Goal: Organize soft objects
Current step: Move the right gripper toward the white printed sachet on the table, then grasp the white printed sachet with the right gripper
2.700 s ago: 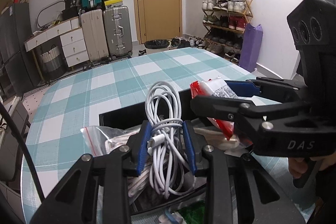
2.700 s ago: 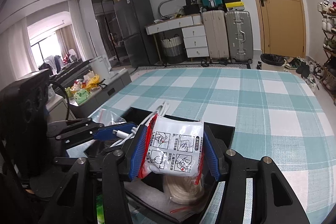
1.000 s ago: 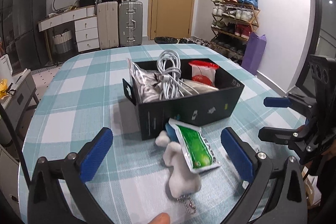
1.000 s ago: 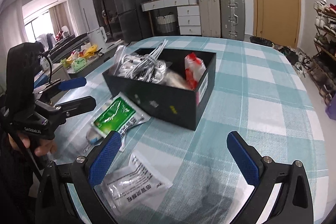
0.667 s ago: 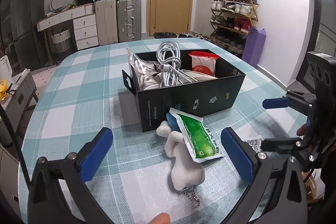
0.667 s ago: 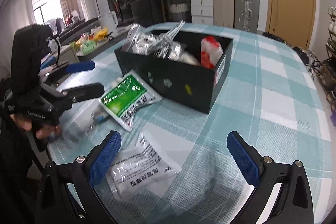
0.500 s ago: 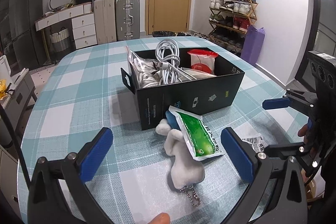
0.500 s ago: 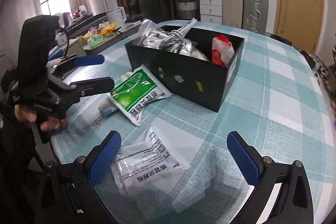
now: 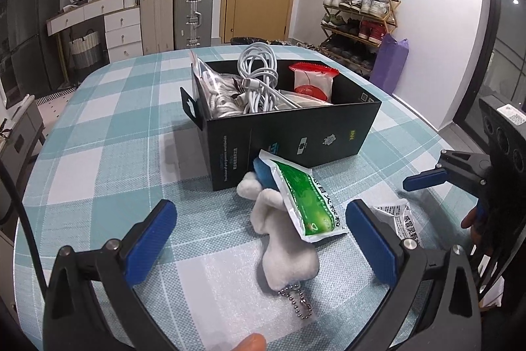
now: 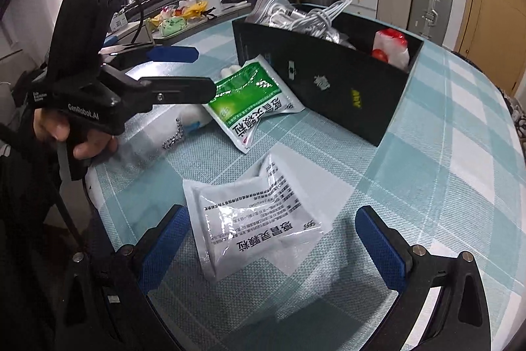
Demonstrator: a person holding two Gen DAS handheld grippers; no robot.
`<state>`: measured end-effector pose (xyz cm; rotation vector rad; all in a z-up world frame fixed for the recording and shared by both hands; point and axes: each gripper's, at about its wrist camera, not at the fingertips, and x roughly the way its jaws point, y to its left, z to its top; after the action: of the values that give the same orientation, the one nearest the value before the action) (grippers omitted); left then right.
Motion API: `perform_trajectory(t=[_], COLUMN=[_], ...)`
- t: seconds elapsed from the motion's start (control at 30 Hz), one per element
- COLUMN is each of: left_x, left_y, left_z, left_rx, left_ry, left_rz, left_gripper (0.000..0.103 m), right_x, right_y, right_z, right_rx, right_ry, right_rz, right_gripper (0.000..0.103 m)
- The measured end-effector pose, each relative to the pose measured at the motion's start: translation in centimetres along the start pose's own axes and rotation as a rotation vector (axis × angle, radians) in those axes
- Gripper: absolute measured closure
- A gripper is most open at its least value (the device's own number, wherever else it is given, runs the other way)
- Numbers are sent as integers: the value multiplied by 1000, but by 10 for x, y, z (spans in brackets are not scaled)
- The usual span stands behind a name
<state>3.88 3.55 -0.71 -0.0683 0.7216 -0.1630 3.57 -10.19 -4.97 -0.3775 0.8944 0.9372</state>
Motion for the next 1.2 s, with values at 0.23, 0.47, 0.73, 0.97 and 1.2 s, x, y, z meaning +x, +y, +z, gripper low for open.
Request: perform_trajectory(t=[0.23,0.47,0.73,0.97,1.2], left_x=[1,2,4,6,7], left_y=[3,3,3,0,-1], left_z=[0,0,-1,-2,-2], left_rx=[-16,-14,-10,1,4], left_ry=[7,11,17,26,35], left_rz=[-8,-7,-4,0,3], left_gripper=[0,0,0,0,0], right_x=[2,6,16,12,9], right_y=[-1,1,-18,-24,-27], right_z=[5,6,16,17,16], right_rx=[5,0,119,128,145], right_ry=[-6,1,6,-28,-64], right_rz=[-6,-14,-126,-162,-152], right_gripper=[1,1,3,24,43])
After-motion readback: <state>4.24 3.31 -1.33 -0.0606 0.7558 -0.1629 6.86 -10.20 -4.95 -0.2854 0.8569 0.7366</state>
